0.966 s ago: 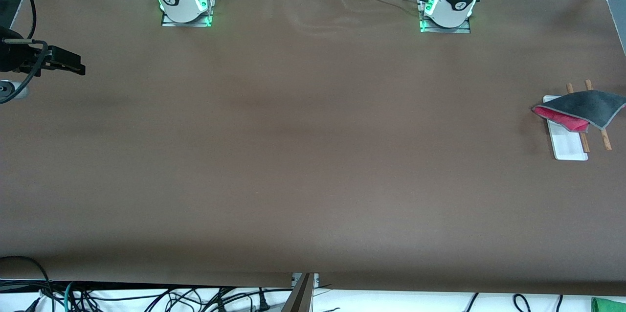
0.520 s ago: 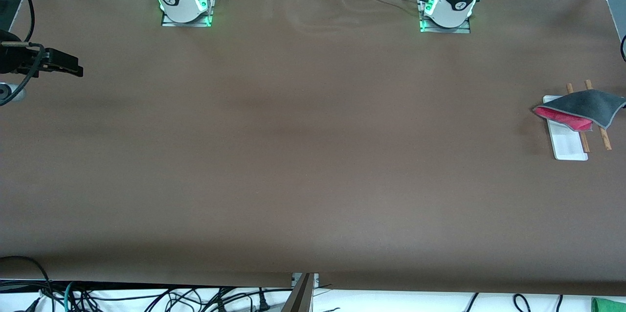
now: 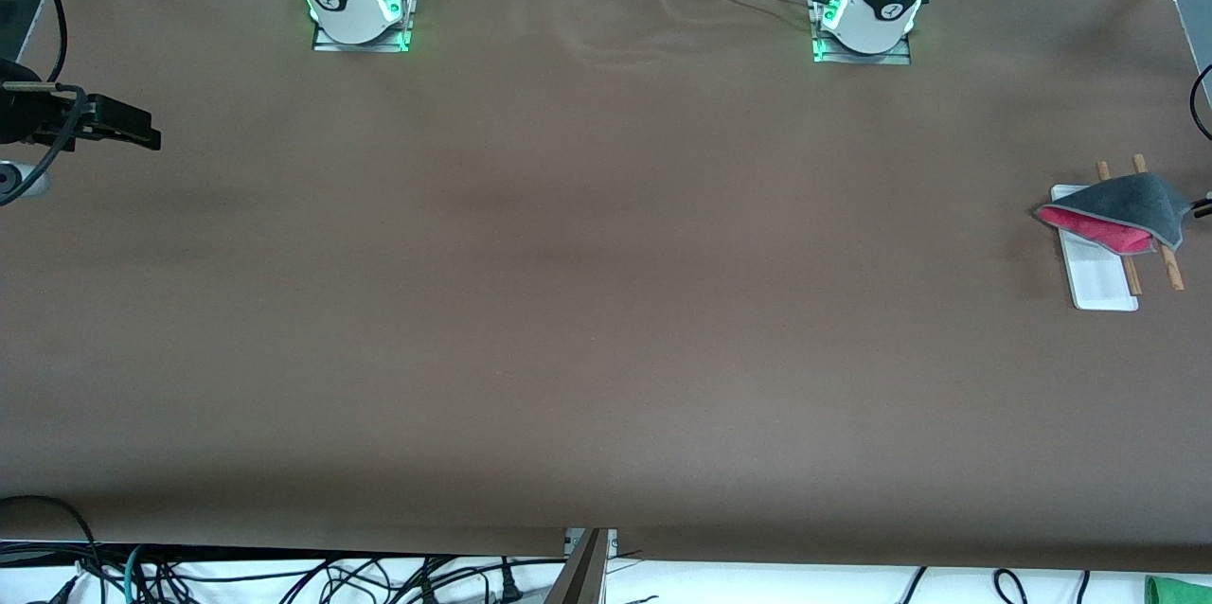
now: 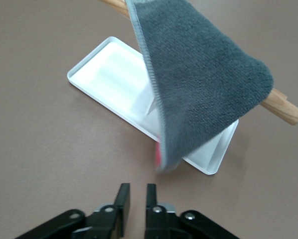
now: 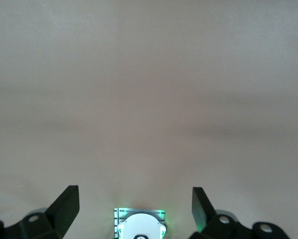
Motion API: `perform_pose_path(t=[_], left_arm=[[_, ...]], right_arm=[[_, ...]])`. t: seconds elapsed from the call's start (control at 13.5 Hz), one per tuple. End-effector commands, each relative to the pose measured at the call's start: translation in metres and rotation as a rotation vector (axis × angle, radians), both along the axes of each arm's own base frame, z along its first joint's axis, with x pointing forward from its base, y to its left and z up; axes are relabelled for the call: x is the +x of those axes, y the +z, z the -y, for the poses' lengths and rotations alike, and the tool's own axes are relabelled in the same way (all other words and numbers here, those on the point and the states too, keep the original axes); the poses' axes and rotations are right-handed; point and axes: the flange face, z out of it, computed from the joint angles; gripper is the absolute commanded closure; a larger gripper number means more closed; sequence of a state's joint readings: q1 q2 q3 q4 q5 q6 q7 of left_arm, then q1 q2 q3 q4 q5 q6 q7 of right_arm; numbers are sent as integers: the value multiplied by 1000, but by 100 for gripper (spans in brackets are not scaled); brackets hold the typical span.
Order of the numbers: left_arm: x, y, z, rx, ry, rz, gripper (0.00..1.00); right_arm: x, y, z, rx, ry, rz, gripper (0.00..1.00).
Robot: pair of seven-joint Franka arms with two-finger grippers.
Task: Pass towel and hang on rack
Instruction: 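Drape the towel over the wooden dowels with the left gripper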
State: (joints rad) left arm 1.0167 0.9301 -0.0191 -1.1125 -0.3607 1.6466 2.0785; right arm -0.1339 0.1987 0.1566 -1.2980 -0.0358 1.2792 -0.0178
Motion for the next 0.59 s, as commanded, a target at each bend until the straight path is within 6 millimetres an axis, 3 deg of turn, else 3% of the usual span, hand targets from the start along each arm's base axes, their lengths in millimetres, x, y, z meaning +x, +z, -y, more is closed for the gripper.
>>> perform_pose_path(t=[0.0,0.15,0.37,0.52], left_arm=[[9,11,-5,34,-49,29,0],[11,20,-4,35,-50,34,0],[38,90,14,93,-49,24,0],[71,135,43,162,-53,-31,0]], right_arm=[[0,2,4,17,9,7,0],[0,2,3,15,9,7,0],[0,4,3,14,8,10,0],[0,3,5,14,6,7,0]])
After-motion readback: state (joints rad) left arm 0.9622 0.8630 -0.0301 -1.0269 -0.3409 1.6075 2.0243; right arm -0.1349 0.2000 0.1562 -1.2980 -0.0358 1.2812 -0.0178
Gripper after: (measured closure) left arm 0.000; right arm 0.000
